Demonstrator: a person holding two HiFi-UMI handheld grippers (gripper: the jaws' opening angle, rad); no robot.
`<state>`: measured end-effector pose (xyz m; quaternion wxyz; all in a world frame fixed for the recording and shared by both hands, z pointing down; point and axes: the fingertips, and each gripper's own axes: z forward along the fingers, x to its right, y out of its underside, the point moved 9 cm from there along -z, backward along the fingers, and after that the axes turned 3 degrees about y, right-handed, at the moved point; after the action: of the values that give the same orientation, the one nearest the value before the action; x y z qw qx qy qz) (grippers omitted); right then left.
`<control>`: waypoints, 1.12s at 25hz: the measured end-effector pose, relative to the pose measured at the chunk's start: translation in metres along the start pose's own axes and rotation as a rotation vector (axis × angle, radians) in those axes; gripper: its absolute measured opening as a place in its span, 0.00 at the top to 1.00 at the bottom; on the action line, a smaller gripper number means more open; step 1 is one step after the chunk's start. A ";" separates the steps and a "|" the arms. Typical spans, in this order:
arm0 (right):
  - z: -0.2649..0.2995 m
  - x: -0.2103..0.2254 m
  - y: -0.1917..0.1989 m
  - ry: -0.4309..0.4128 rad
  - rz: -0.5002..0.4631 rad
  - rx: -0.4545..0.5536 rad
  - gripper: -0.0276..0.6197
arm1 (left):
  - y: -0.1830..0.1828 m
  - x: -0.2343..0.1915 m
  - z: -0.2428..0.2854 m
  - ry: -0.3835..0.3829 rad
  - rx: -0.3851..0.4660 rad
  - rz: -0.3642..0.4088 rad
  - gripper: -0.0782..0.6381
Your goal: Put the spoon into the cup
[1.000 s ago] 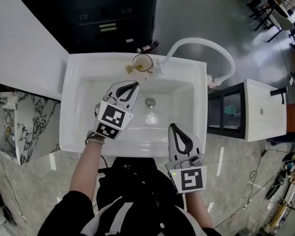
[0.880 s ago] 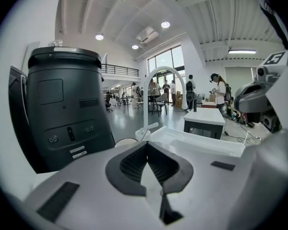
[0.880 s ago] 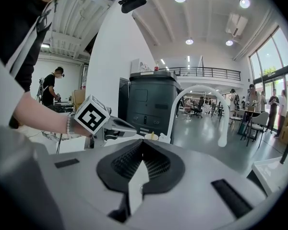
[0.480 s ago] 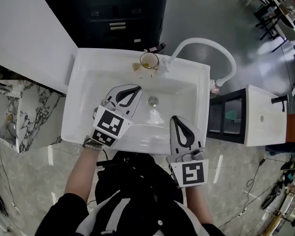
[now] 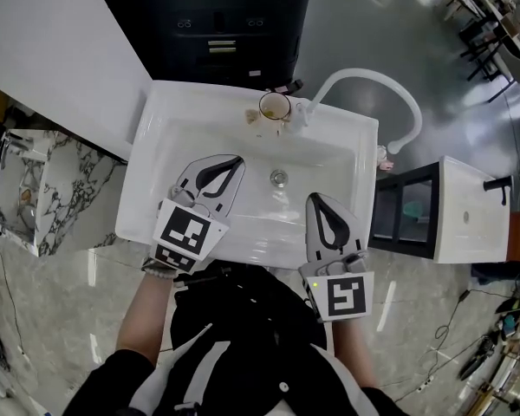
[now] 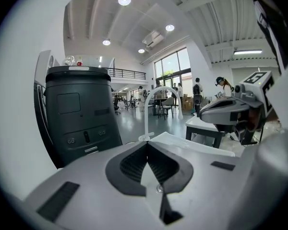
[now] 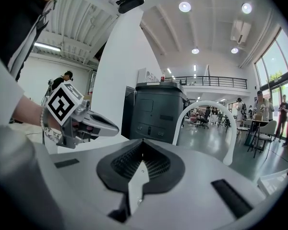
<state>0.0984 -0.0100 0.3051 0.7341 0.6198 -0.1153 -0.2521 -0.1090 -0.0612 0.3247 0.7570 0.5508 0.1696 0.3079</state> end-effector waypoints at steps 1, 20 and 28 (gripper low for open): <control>0.000 0.000 0.000 -0.001 -0.003 0.002 0.96 | 0.001 0.001 -0.004 -0.008 0.002 -0.005 0.89; 0.009 -0.007 -0.010 -0.036 -0.024 0.043 0.96 | -0.009 0.004 -0.046 -0.090 0.049 -0.032 0.89; 0.012 -0.011 -0.011 -0.055 -0.038 0.044 0.96 | -0.007 0.008 -0.045 -0.073 0.046 -0.032 0.89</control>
<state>0.0808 -0.0152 0.2987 0.7121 0.6306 -0.1291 -0.2802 -0.1281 -0.0244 0.3034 0.7547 0.5761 0.1576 0.2714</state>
